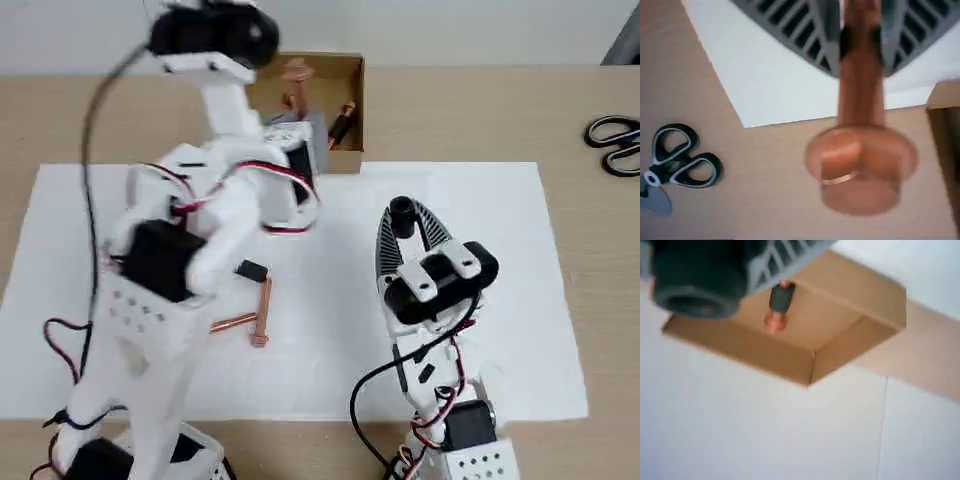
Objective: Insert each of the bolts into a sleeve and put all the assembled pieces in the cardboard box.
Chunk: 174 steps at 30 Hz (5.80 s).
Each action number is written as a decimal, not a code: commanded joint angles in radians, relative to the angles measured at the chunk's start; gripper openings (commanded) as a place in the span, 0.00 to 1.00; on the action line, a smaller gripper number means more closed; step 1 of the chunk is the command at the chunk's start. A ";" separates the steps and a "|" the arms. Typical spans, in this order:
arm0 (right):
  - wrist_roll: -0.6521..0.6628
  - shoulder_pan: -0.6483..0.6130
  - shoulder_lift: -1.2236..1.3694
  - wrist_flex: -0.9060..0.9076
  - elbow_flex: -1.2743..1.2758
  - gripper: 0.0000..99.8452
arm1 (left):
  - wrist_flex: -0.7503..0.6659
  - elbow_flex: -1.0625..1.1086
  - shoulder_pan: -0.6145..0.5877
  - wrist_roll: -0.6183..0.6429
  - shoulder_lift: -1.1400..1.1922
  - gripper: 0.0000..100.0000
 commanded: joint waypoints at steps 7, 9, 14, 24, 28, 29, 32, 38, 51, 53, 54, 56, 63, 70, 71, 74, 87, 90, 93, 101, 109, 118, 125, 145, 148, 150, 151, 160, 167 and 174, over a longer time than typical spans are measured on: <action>0.006 -0.004 -0.004 -0.070 -0.008 0.00 | -0.548 0.417 0.121 -0.060 -0.272 0.01; 0.006 -0.004 -0.004 -0.070 -0.008 0.00 | -0.589 0.467 0.140 -0.132 -0.293 0.01; 0.006 -0.012 -0.004 -0.068 -0.008 0.00 | -0.694 0.509 0.238 -0.160 -0.321 0.01; 0.008 -0.056 -0.004 -0.070 0.005 0.00 | -0.733 0.547 0.295 -0.160 -0.265 0.01; 0.008 -0.053 -0.004 -0.070 0.005 0.00 | -0.735 0.575 0.241 -0.166 -0.272 0.01; 0.008 -0.053 -0.004 -0.070 0.005 0.00 | -0.735 0.575 0.219 -0.166 -0.273 0.01; 0.008 -0.053 -0.005 -0.076 -0.003 0.00 | -0.735 0.579 0.172 -0.160 -0.272 0.01; 0.008 -0.054 -0.004 -0.203 0.003 0.00 | -0.799 0.615 0.170 -0.158 -0.272 0.01; 0.008 -0.051 -0.004 -0.170 0.005 0.00 | -0.718 0.564 0.233 -0.158 -0.275 0.01; 0.008 -0.051 -0.004 -0.170 0.005 0.00 | -0.671 0.539 0.233 -0.158 -0.275 0.01; 0.008 -0.051 -0.004 -0.170 0.005 0.00 | -0.652 0.530 0.233 -0.158 -0.275 0.01; 0.008 -0.051 -0.004 -0.170 0.005 0.00 | -0.618 0.519 0.232 -0.158 -0.275 0.01; 0.009 -0.051 -0.004 -0.170 0.005 0.00 | -0.540 0.452 0.230 -0.161 -0.290 0.01; 0.009 -0.051 -0.004 -0.168 0.005 0.00 | -0.537 0.383 0.193 -0.203 -0.336 0.01; 0.009 -0.051 -0.004 -0.168 0.005 0.00 | -0.529 0.381 0.184 -0.206 -0.339 0.01; 0.009 -0.051 -0.004 -0.168 0.006 0.00 | -0.460 0.380 0.190 -0.201 -0.384 0.01; 0.009 -0.056 -0.004 -0.168 0.006 0.00 | -0.384 0.398 0.232 -0.198 -0.405 0.01; 0.009 -0.056 -0.004 -0.168 0.006 0.00 | -0.390 0.401 0.239 -0.161 -0.379 0.01; 0.009 -0.056 -0.004 -0.170 0.005 0.00 | -0.391 0.400 0.241 -0.153 -0.368 0.01; 0.008 -0.058 -0.004 -0.176 -0.002 0.00 | -0.393 0.403 0.242 -0.153 -0.364 0.01; 0.008 -0.059 -0.004 -0.177 -0.005 0.00 | -0.393 0.404 0.242 -0.153 -0.364 0.01; 0.127 -0.117 -0.005 -0.229 -0.003 0.00 | -0.390 0.403 0.241 -0.155 -0.368 0.01; 0.133 -0.114 -0.005 -0.232 0.000 0.00 | -0.387 0.404 0.241 -0.155 -0.373 0.01; 0.114 -0.111 -0.005 -0.240 -0.002 0.00 | -0.281 0.406 0.239 -0.158 -0.371 0.01; 0.114 -0.111 -0.005 -0.240 -0.002 0.00 | -0.282 0.406 0.212 -0.192 -0.373 0.01; 0.114 -0.114 -0.005 -0.240 -0.002 0.00 | -0.284 0.406 0.187 -0.201 -0.373 0.01; 0.114 -0.116 -0.005 -0.240 -0.002 0.00 | -0.282 0.406 0.181 -0.199 -0.373 0.01; 0.051 -0.117 -0.005 -0.239 -0.012 0.00 | -0.321 0.472 0.181 -0.152 -0.371 0.01; -0.089 -0.111 -0.004 -0.156 -0.095 0.00 | -0.384 0.515 0.181 -0.138 -0.374 0.01; -0.091 -0.111 -0.004 -0.134 -0.110 0.00 | -0.394 0.538 0.221 -0.196 -0.371 0.01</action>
